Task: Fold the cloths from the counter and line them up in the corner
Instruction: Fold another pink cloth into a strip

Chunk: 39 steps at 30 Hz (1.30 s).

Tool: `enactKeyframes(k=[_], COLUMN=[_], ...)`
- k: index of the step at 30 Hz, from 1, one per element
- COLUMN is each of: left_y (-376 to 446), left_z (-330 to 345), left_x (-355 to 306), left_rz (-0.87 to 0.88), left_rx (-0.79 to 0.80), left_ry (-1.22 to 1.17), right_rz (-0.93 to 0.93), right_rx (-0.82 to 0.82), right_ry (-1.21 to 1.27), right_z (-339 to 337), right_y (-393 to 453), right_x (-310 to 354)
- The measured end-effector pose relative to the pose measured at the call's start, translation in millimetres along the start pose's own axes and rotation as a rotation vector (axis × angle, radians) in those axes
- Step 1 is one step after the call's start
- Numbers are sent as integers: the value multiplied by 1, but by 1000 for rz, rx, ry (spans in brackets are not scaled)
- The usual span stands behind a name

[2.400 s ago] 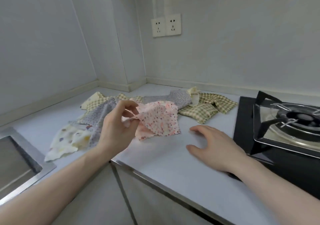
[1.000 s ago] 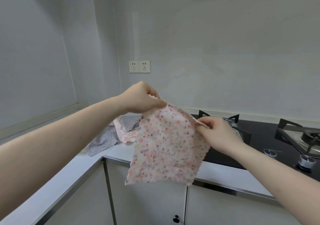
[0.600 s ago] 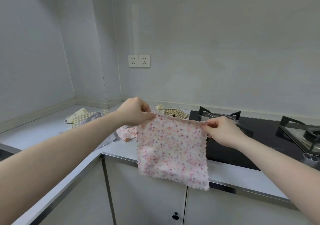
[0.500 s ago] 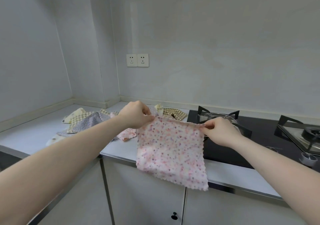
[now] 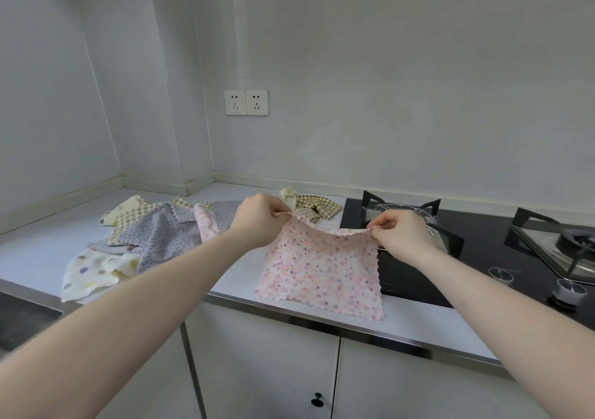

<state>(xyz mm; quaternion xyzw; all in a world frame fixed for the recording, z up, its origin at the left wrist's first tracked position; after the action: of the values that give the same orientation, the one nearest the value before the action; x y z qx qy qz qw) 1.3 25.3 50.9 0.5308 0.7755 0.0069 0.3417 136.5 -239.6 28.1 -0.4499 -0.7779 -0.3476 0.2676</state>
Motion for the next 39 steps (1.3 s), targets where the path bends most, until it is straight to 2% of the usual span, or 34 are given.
enactKeyframes(k=[5,12,17,22,25,29,33,36,39], left_y=[-28,-74,-95,-105,-105,-84,-53,-39,-35], left_z=[14,36,46,49,45,32,41,58,74], left_x=[14,40,50,50,49,49,63,75,86], left_rz=[55,73,62,83,80,-8,-106,-146,-141], left_rx=[58,90,124,163,148,71,134,238,285], left_ry=[9,-31,-16,104,134,61,44,132,179], right_rz=[-113,-157,-187,-309,-320,-301,-194,-29,42], right_rx=[110,278,313,360,373,257,135,207,241], right_ry=[-107,-137,-184,-249,-254,-178,-187,-279,-397], right_z=[4,18,23,27,28,20,18,30,37], right_y=[-23,-65,-80,-92,-92,-82,-64,-51,-41], right_x=[-8,-33,-43,-40,-43,-38,-34,-50,-59])
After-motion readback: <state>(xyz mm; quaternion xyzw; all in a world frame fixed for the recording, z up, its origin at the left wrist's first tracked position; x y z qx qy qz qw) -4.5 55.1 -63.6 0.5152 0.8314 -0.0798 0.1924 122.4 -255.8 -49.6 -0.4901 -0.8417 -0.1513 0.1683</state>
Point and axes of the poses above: each hand's wrist, its own y-axis towards the middle knuckle, its own z-axis out of the palm, x = y × z, the point moved 6 cm from there along y, towards the middle knuckle
